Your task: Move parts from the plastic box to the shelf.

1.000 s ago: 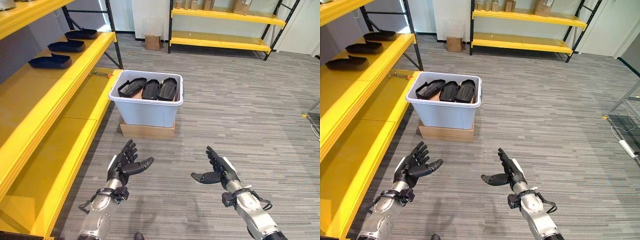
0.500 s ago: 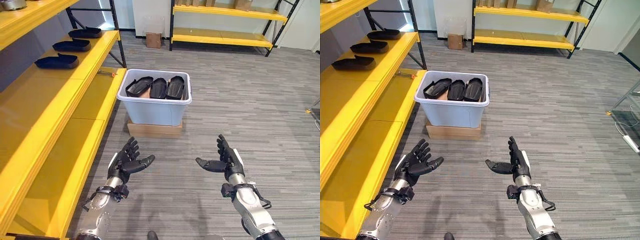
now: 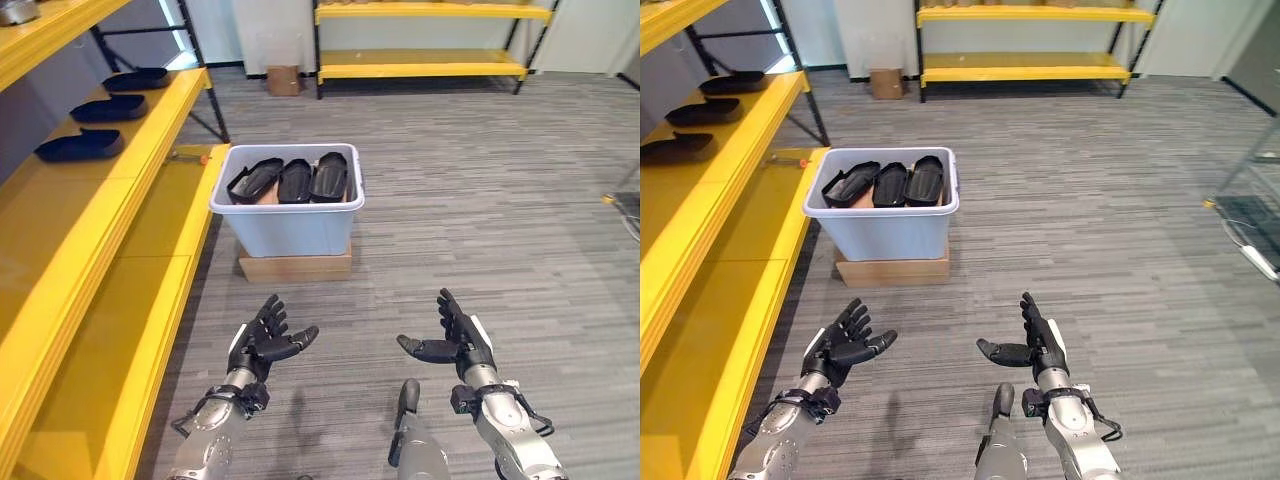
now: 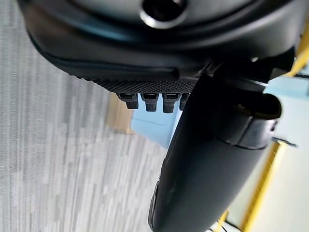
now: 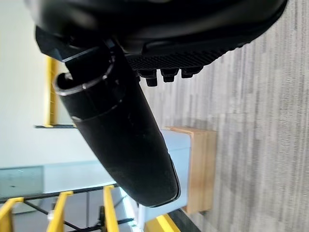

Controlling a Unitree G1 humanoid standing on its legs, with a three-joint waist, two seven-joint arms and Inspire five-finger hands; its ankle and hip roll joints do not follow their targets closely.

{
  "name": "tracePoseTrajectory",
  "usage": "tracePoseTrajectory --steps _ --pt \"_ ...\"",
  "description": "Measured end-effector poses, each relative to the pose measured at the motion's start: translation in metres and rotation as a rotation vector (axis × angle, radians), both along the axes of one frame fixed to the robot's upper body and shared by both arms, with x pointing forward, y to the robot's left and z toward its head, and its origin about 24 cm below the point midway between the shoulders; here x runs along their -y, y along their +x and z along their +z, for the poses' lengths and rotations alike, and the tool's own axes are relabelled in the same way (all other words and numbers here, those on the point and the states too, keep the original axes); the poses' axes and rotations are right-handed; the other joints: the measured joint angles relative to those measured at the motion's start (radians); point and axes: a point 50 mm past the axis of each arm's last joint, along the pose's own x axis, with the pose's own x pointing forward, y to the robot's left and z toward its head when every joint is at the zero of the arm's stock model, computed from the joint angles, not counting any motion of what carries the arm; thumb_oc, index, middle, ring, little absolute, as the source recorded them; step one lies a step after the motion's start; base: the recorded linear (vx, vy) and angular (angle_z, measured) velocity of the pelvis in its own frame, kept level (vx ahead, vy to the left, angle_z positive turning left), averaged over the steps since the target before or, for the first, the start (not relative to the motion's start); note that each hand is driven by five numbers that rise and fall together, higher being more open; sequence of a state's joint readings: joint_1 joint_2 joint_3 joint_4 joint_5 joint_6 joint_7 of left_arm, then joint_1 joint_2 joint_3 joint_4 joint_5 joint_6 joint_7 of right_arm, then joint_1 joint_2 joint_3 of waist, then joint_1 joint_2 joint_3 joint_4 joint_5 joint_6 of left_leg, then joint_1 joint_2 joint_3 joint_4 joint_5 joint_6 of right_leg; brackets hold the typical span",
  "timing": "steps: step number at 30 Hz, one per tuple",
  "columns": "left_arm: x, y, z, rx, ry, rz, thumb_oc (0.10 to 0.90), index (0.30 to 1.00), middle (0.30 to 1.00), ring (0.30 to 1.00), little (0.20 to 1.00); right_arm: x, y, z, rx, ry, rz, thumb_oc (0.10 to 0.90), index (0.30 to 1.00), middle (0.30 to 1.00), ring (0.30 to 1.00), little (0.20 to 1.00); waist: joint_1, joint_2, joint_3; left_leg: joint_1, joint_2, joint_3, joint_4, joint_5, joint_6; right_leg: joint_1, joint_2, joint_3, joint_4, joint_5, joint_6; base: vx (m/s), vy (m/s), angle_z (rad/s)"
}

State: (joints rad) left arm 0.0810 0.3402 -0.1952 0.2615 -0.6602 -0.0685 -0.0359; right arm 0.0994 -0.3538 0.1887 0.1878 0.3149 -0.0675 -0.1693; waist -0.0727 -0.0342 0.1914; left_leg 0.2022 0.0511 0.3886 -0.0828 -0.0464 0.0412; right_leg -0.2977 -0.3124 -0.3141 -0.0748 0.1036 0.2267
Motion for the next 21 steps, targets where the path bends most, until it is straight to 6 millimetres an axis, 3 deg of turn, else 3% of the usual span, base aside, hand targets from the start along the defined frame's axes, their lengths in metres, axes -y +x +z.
tracePoseTrajectory --steps 1,2,3,5,7,9,11,14,18,21 --pt "-0.002 -0.009 -0.006 -0.036 0.003 -0.003 0.9 1.0 1.0 1.0 1.0 0.003 -0.004 -0.006 -0.028 -0.002 -0.015 0.9 1.0 1.0 1.0 1.0 0.001 -0.004 0.001 0.043 0.031 -0.032 0.0 -0.018 -0.061 0.055 0.02 -0.007 0.039 -0.026 0.002 0.33 -0.189 0.72" --pt "-0.006 -0.013 -0.009 -0.057 0.016 -0.016 0.9 1.0 1.0 1.0 1.0 0.004 -0.01 -0.011 -0.047 0.001 -0.025 0.9 1.0 1.0 1.0 1.0 -0.005 -0.034 -0.005 0.081 0.033 -0.058 0.0 -0.03 -0.093 0.122 0.022 0.009 0.044 -0.094 0.009 0.41 -0.222 0.66" --pt "-0.004 -0.015 -0.012 -0.077 0.006 -0.014 0.9 1.0 1.0 1.0 1.0 0.009 -0.01 -0.011 -0.054 -0.017 -0.032 0.9 1.0 1.0 1.0 1.0 0.0 -0.019 -0.003 0.101 0.057 -0.078 0.003 -0.05 -0.118 0.136 0.051 0.031 0.041 0.005 -0.012 0.4 -0.204 0.54" --pt "0.006 -0.012 -0.011 -0.076 -0.021 -0.042 0.9 1.0 1.0 1.0 1.0 0.022 -0.005 -0.007 -0.035 -0.035 -0.083 0.9 1.0 1.0 1.0 1.0 -0.015 0.034 0.004 0.087 0.128 -0.131 0.019 -0.062 -0.107 0.135 0.136 0.082 0.087 0.027 -0.031 0.36 -0.174 0.4" --pt "0.012 -0.008 -0.007 -0.064 -0.036 -0.067 0.9 1.0 1.0 1.0 1.0 0.028 -0.005 -0.005 -0.028 -0.043 -0.112 0.9 1.0 1.0 1.0 1.0 -0.032 0.046 0.0 0.079 0.138 -0.148 0.026 -0.061 -0.107 0.143 0.174 0.118 0.107 0.059 -0.075 0.34 -0.167 0.48" --pt "0.021 -0.003 -0.002 -0.041 -0.059 -0.108 0.9 1.0 1.0 1.0 1.0 0.035 -0.006 -0.002 -0.022 -0.056 -0.135 0.9 1.0 1.0 1.0 1.0 -0.054 0.05 0.0 0.083 0.14 -0.143 0.036 -0.058 -0.106 0.185 0.206 0.11 0.108 0.053 -0.126 0.41 -0.207 0.41" --pt "0.027 -0.002 0.001 -0.024 -0.076 -0.126 0.9 1.0 1.0 1.0 1.0 0.036 -0.004 0.0 -0.01 -0.064 -0.136 0.9 1.0 1.0 1.0 1.0 -0.059 0.047 0.002 0.081 0.153 -0.146 0.054 -0.053 -0.113 0.197 0.23 0.106 0.108 0.042 -0.139 0.35 -0.172 0.04" --pt "0.03 -0.003 0.001 -0.025 -0.086 -0.138 0.9 1.0 1.0 1.0 1.0 0.033 -0.003 0.002 -0.002 -0.066 -0.128 0.9 1.0 1.0 1.0 1.0 -0.062 0.046 0.003 0.081 0.158 -0.146 0.066 -0.036 -0.148 0.208 0.231 0.101 0.107 0.031 -0.143 0.26 -0.125 0.04" --pt "0.027 -0.001 0.002 -0.019 -0.064 -0.142 0.9 1.0 1.0 1.0 1.0 0.02 0.004 0.011 0.046 -0.074 -0.071 0.9 1.0 1.0 1.0 1.0 -0.063 0.047 0.003 0.078 0.155 -0.143 0.063 -0.026 -0.167 0.209 0.221 0.085 0.116 0.026 -0.149 0.25 -0.107 0.12" --pt "0.026 0.007 0.013 0.03 -0.061 -0.176 0.9 1.0 1.0 1.0 1.0 0.015 0.01 0.026 0.112 -0.079 -0.046 0.9 1.0 1.0 1.0 1.0 -0.065 0.054 0.008 0.068 0.151 -0.145 0.064 -0.026 -0.167 0.188 0.201 0.074 0.174 -0.016 -0.139 0.16 -0.071 0.23"
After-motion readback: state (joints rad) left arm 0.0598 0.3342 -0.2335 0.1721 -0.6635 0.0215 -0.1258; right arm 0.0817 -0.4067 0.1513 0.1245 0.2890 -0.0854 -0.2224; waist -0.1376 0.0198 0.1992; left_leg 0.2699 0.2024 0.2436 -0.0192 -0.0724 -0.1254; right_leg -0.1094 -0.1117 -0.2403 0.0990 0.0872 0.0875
